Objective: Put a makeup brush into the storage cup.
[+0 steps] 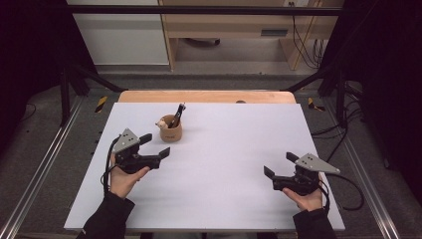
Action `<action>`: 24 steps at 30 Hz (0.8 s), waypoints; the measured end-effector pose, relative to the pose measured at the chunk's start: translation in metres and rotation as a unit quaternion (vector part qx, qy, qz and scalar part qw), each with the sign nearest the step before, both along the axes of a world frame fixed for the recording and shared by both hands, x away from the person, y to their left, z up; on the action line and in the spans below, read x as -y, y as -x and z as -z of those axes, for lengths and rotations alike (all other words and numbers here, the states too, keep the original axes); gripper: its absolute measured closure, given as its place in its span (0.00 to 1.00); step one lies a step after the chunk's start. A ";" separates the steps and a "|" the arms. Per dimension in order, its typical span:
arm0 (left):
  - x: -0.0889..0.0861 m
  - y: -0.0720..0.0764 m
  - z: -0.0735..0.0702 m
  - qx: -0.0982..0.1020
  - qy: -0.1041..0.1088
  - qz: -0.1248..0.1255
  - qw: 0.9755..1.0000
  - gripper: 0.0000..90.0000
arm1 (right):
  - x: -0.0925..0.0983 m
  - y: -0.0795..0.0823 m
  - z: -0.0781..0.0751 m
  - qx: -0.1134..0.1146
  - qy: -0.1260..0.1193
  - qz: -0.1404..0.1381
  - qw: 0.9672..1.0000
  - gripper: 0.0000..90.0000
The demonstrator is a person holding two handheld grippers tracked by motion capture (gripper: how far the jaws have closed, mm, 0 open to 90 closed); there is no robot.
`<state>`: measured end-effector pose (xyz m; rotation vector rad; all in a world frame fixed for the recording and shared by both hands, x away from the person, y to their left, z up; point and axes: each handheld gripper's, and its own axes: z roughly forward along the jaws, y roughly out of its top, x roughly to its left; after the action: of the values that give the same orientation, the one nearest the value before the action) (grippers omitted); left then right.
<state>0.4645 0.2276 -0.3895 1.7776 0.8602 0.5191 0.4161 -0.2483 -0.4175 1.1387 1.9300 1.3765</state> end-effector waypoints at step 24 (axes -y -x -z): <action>-0.035 0.034 0.015 0.006 0.003 -0.022 1.000 0.12 | -0.001 0.001 0.000 -0.003 0.002 0.000 1.000 0.06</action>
<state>0.4308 0.2622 -0.4049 1.7513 0.8928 0.5554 0.4153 -0.2472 -0.4175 1.1416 1.9361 1.3711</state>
